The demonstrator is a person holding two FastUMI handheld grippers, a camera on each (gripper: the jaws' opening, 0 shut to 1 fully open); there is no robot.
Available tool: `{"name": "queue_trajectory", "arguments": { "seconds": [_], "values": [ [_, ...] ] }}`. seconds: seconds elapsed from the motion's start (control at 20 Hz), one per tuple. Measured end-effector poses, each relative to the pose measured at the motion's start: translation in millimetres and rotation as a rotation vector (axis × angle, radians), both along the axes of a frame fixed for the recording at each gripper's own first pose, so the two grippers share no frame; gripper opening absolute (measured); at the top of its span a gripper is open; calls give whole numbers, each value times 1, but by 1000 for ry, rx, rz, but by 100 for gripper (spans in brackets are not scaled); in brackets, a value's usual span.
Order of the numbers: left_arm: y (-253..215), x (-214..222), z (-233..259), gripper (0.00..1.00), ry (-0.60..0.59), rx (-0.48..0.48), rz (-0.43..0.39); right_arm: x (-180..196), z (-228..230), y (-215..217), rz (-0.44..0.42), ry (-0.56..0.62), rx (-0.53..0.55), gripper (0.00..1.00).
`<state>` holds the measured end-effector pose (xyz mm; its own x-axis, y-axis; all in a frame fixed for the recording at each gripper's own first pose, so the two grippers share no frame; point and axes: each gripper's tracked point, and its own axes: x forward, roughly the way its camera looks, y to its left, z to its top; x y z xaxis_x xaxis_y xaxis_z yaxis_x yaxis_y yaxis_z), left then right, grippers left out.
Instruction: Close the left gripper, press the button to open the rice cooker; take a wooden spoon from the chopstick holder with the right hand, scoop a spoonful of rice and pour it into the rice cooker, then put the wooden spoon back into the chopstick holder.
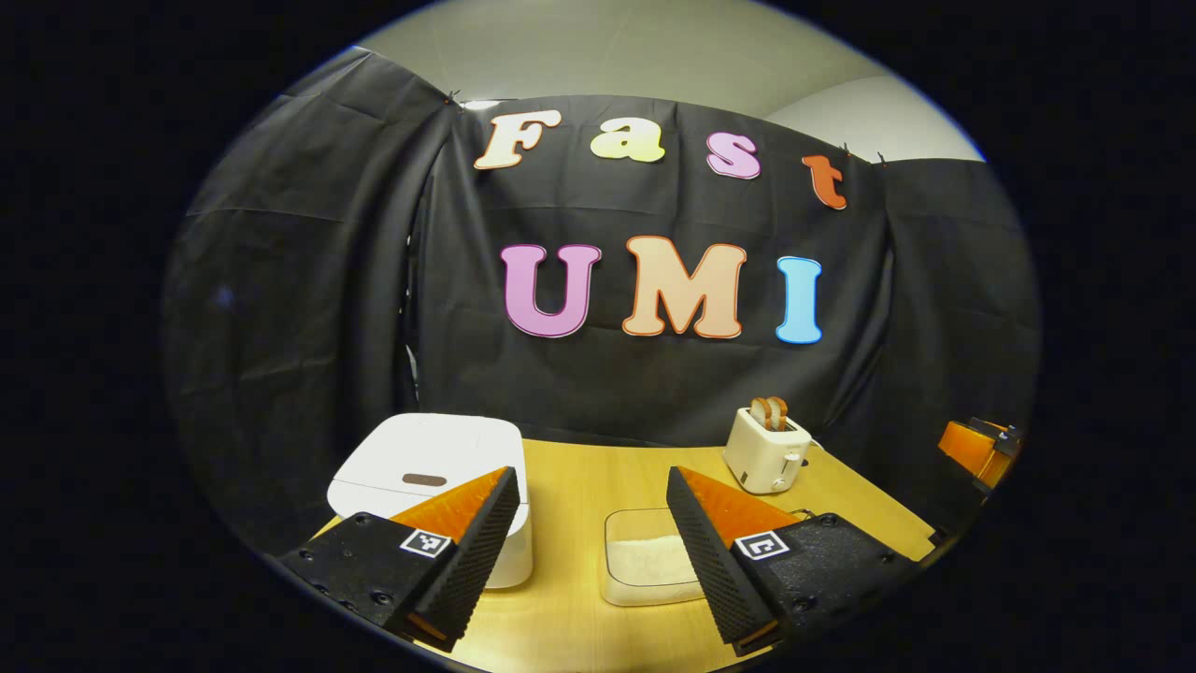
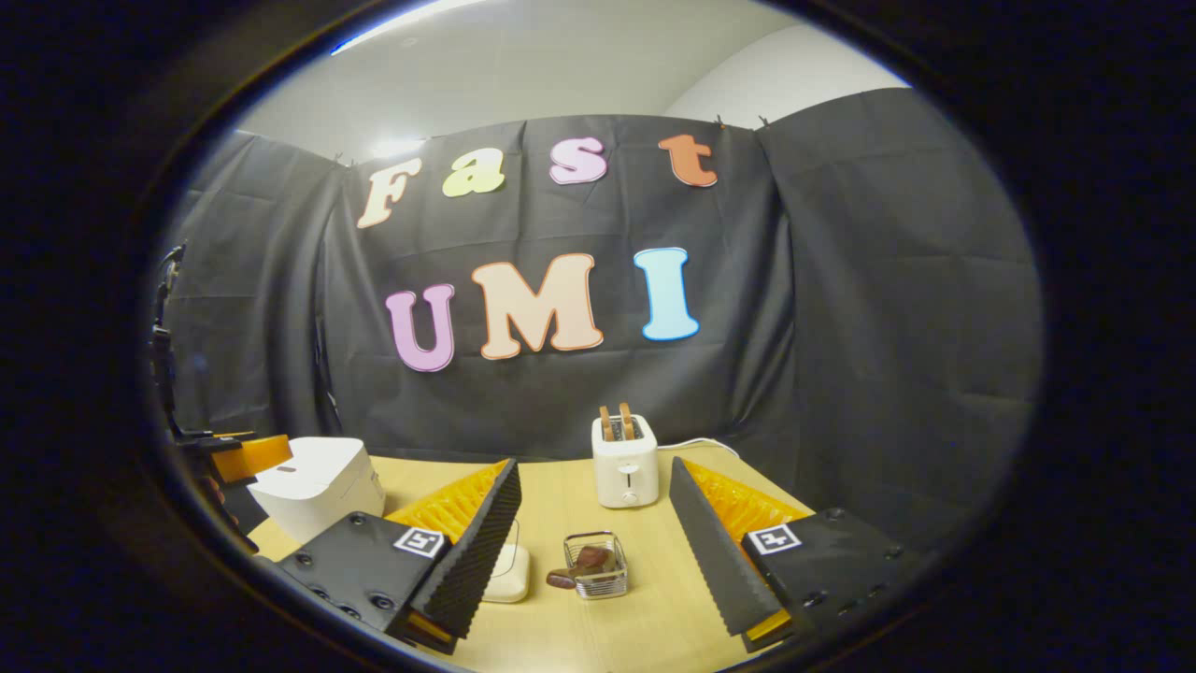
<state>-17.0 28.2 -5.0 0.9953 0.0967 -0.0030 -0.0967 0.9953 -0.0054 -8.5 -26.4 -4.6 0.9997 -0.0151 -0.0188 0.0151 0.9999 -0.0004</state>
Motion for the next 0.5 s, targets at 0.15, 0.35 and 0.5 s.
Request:
{"name": "queue_trajectory", "arguments": {
  "seconds": [0.15,0.35,0.5],
  "values": [
    [18,-7,0,91,2,8,36,3,1,10,21,-6,-11,100],
    [46,-14,3,67,-2,9,93,6,2,26,57,-5,-25,100],
    [67,-18,4,44,-9,39,127,8,3,36,76,-5,-26,100]
  ]
}}
